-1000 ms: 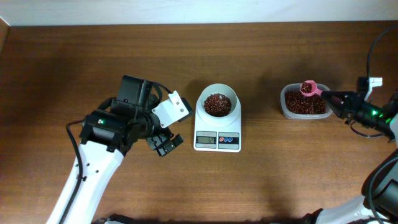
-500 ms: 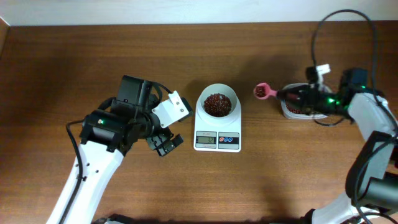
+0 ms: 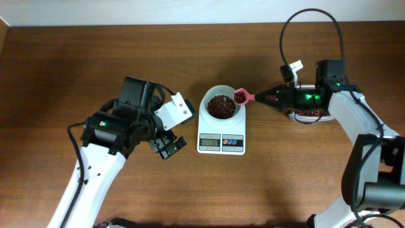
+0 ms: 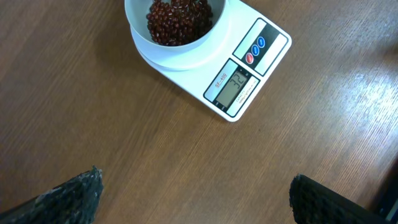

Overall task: Scoop and weigh 50g on scale
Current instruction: 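Carry the filled scoop over the white bowl with the right gripper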

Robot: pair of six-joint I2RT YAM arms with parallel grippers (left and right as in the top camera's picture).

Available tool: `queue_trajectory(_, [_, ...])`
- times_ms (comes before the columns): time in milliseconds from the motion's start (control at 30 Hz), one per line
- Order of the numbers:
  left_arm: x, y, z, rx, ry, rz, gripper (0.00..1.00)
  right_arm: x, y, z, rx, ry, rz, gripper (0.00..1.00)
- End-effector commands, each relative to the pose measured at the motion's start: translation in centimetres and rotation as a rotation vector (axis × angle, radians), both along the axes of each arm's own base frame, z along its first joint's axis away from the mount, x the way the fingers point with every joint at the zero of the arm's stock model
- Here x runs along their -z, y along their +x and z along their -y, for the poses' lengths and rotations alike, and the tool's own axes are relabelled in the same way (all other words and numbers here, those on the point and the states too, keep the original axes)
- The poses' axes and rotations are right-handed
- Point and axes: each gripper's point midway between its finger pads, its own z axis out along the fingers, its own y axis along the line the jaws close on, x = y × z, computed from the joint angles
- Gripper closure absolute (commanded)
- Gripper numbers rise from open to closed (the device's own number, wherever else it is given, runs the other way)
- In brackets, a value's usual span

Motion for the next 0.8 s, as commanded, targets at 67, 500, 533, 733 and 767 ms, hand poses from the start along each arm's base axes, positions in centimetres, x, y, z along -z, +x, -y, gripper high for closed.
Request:
queue_trajectory(67, [-0.9,0.1,0.1,0.015,-0.012,0.029,0.01,1.0,0.5,-2.3,-0.042,-0.072,0.079,0.96])
queue_trajectory(500, [-0.9,0.1,0.1,0.014,-0.012,0.029,0.01,4.1,3.1,-4.6,-0.023,-0.389,0.279,0.96])
queue_trajectory(533, [-0.9,0.1,0.1,0.015,-0.012,0.029,0.01,3.6,3.2,-4.7,-0.023,-0.391,0.292,0.96])
queue_trajectory(733, [-0.9,0.1,0.1,0.015,-0.012,0.029,0.01,2.2,3.1,-4.2,0.007,-0.576,0.355,0.96])
queue_trajectory(767, [-0.9,0.1,0.1,0.015,-0.012,0.029,0.01,1.7,2.9,-4.4,0.002,-0.59,0.368,0.96])
